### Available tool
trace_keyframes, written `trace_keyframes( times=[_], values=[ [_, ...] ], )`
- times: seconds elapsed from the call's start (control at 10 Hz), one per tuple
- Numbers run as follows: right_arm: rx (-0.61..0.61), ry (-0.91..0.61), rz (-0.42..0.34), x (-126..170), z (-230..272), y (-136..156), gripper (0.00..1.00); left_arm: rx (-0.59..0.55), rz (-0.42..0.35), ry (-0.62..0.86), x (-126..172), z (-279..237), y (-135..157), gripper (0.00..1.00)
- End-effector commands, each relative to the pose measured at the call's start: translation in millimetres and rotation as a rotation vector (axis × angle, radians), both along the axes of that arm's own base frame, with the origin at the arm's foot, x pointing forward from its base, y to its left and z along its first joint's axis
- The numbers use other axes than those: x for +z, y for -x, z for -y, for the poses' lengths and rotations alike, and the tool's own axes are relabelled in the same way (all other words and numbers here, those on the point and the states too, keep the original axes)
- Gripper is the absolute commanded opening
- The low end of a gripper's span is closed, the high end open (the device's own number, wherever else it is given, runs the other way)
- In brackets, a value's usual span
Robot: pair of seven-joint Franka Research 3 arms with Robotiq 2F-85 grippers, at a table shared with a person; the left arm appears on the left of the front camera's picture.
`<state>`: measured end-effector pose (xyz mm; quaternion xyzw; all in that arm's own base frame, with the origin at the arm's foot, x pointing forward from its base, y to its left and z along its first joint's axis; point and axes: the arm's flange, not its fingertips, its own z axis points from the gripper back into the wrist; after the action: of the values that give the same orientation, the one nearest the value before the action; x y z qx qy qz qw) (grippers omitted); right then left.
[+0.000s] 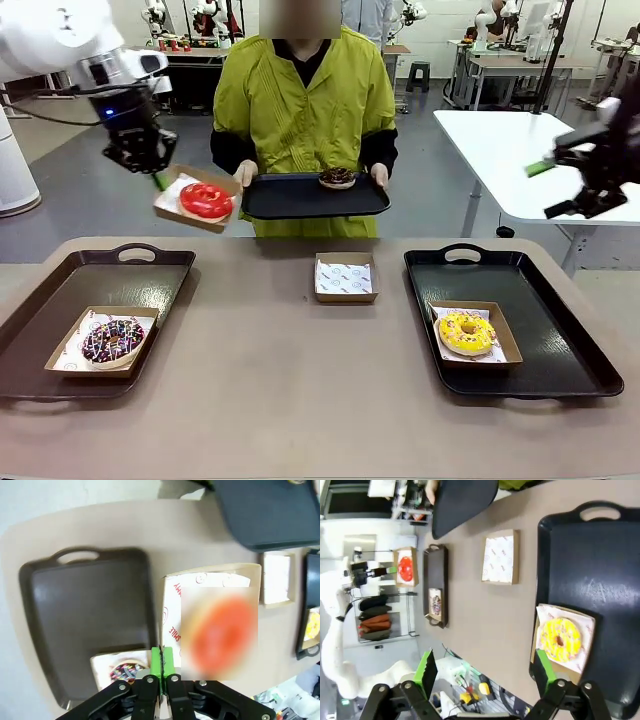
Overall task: Individually package the donuts and arrange them on the tray.
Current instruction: Place the picked Paper togo box on the Handle tray while simultaneously picking up another Paper togo box from the table with the other hand.
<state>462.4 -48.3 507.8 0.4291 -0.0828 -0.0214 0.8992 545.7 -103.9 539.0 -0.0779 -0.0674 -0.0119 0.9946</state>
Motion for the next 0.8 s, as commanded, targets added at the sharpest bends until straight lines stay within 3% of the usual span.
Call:
trace_keyframes(
  times=[0.0,0.2,0.7],
  values=[
    [0.009,0.152,-0.043,-5.6,-32.4,-27.9,1.0,0.031,-0.006,-0.071,-10.5,-24.7,21.6,0.01],
    [-0.018,0.314,-0.019,-13.2,-78.3,-52.1,1.0,0.078,-0.016,-0.099,-22.8,-58.6,27.7,0.01],
    [0.022,0.428,0.022,-34.0,-162.3,-69.9,1.0,0.098,-0.043,-0.139,-48.2,-91.6,32.1,0.01]
  ],
)
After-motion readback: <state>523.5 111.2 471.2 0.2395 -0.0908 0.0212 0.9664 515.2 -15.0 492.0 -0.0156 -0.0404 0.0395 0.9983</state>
